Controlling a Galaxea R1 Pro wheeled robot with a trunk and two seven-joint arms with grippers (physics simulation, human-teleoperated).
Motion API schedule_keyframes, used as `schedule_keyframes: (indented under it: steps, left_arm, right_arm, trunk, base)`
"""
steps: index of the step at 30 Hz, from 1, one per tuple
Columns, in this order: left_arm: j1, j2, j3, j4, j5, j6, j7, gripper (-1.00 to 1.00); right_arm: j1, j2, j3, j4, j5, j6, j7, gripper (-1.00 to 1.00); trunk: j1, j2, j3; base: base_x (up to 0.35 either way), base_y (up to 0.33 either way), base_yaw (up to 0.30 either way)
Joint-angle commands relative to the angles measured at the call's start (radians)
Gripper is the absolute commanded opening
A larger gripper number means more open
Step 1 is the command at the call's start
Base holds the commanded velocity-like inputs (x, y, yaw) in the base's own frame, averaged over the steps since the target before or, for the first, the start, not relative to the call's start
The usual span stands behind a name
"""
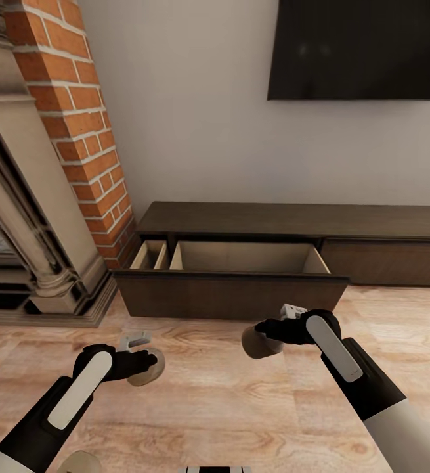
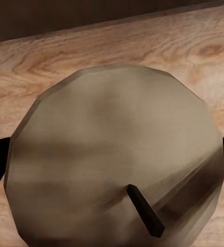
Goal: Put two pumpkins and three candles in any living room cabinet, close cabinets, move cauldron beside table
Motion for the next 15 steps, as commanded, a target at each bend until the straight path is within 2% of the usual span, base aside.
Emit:
schedule_keyframes:
  steps: [1,15]
  left_arm:
    - [-0.001,0.001,-0.002,-0.001,0.009,0.001,0.011,-1.0]
    - [-0.001,0.001,-0.004,-0.001,0.008,0.0,0.011,-1.0]
  right_arm:
    - [-0.001,-0.001,0.002,-0.001,-0.01,-0.001,-0.012,-1.0]
    - [-0.001,-0.002,0.002,-0.007,-0.012,-0.001,-0.01,-1.0]
  trunk:
    - [-0.001,0.0,0.003]
    - [-0.007,0.003,0.057]
  base:
    - [0.0,0.0,0.0]
    - [0.0,0.0,0.0]
